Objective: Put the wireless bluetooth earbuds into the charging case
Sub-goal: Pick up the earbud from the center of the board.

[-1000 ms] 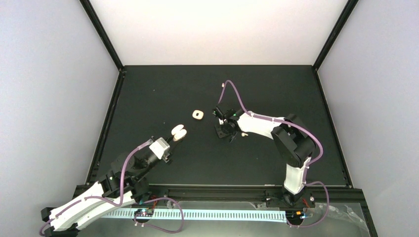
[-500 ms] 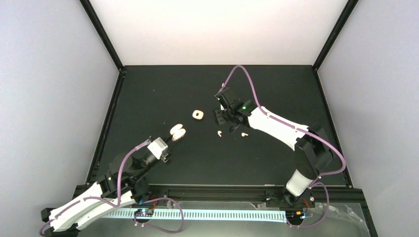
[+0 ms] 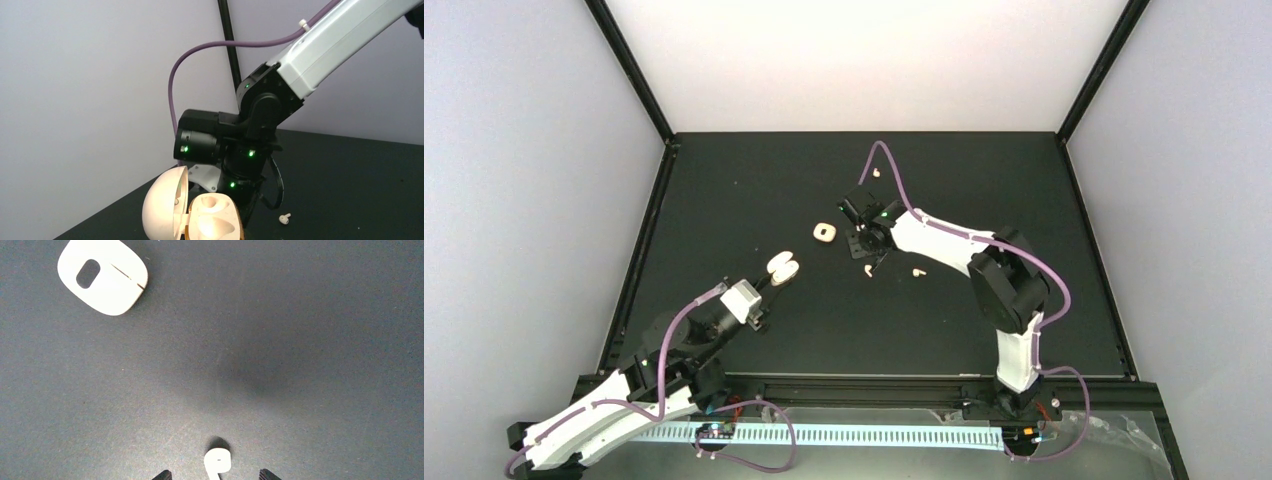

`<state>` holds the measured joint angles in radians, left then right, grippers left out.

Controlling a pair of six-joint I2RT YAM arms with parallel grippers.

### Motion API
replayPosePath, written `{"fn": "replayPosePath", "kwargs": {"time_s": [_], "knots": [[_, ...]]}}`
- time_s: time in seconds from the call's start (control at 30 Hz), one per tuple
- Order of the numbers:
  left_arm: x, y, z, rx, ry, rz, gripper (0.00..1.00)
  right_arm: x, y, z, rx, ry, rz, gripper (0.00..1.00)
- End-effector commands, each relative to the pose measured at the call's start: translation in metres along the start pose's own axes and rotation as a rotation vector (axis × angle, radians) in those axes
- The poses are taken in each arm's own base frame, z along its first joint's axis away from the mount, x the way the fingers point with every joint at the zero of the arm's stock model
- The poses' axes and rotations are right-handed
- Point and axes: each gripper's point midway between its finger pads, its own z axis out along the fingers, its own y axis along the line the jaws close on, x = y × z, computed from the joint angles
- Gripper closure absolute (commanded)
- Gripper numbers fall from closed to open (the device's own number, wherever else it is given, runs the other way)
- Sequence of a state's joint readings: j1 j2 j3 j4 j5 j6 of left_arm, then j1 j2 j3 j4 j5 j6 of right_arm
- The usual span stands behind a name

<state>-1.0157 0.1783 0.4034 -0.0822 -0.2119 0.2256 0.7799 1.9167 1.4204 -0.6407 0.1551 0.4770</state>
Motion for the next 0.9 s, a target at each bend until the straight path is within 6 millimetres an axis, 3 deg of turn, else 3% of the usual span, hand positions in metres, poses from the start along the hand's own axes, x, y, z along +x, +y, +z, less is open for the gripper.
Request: {"fn": "replayPosePath", "kwargs": {"time_s": [0.0,0.53,0.87], "knots": [[-0.019,0.002,-0.005,0.011,-0.046,-0.015,0.99,0.001,0.005,0.009,0.011,0.027,0.014,0.57],[-0.018,0.001,-0.005,0.017,-0.043,-0.014,0.98,0.027,0.0,0.042,0.042,0.112,0.016,0.63],[-0.018,0.0,-0.005,0.018,-0.041,-0.013,0.98,0.032,0.004,0.05,0.023,0.135,0.022,0.66]]}}
